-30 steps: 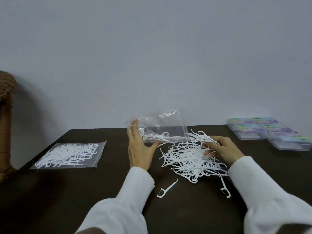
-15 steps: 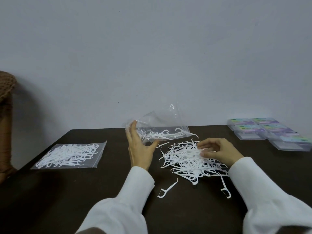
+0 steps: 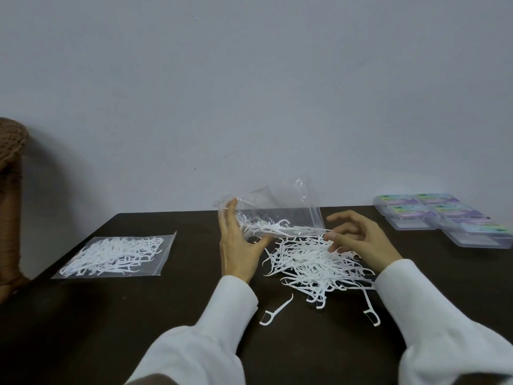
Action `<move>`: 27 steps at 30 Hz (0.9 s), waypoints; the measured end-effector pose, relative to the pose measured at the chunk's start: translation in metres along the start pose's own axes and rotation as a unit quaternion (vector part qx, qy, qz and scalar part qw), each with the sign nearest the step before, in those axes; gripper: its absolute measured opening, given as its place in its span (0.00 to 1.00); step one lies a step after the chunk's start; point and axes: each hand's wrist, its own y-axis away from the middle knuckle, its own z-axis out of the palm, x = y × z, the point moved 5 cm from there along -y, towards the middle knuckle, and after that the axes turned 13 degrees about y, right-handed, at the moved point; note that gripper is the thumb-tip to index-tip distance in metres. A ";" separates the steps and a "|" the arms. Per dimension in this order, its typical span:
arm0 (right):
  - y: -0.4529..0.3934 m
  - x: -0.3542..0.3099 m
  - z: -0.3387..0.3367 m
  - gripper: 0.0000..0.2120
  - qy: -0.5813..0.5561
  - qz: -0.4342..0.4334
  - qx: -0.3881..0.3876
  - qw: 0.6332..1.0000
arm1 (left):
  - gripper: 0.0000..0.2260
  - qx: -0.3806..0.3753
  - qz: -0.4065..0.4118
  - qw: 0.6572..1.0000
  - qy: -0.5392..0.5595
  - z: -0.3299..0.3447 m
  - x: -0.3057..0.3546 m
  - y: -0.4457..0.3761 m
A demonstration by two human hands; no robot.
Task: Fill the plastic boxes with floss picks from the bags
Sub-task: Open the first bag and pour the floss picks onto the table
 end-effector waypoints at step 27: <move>-0.005 0.043 -0.028 0.12 0.249 0.186 0.108 0.944 | 0.38 0.053 -0.011 0.998 -0.029 -0.006 -0.010 -0.005</move>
